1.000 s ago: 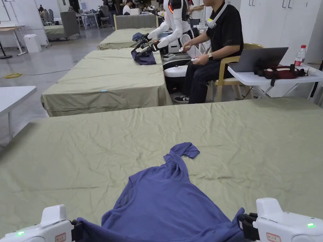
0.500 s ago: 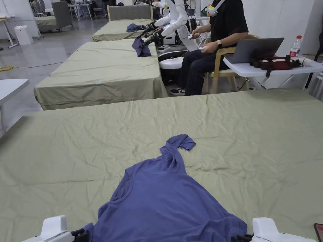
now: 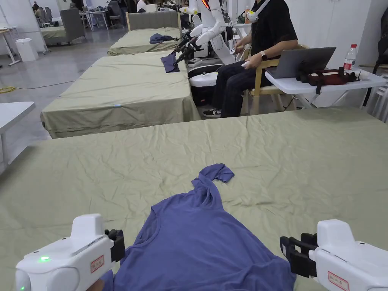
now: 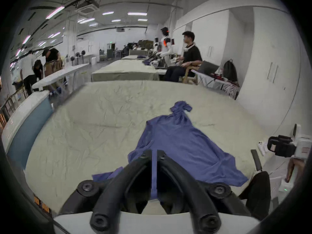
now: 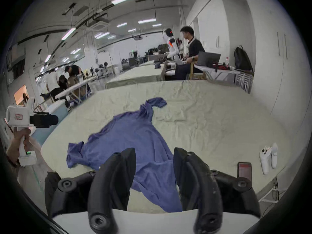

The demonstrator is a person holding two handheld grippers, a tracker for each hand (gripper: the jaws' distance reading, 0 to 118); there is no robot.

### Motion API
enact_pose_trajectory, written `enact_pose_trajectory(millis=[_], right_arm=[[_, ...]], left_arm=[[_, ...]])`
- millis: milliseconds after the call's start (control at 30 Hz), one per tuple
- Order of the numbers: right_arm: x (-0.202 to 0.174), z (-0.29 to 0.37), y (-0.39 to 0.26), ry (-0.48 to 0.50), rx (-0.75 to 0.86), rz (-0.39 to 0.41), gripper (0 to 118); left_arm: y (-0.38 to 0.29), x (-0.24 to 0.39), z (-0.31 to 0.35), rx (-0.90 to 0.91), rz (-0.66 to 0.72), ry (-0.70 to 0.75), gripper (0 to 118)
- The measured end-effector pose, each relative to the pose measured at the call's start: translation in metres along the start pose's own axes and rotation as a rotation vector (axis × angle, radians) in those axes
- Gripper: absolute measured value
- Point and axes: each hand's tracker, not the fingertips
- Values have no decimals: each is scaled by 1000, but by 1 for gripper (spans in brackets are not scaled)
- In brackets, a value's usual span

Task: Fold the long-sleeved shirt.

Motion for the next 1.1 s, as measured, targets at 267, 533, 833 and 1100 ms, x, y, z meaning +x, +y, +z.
enact_pose_trajectory(millis=[267,533,833,1100], right_arm=[[5,0,11,19,-90,37,1],[50,-97,20,33,-485,149,1],[84,-173,12,13,-613,214,62],[94,-226,-4,45,-638,135,60]], left_arm=[[11,27,-14,-23,-44,-92,0],[9,34,-55,-85,-46,-119,0],[-3,39,-97,-168,-38,-114,0],[-13,43,-122,-229,-29,-114,0]])
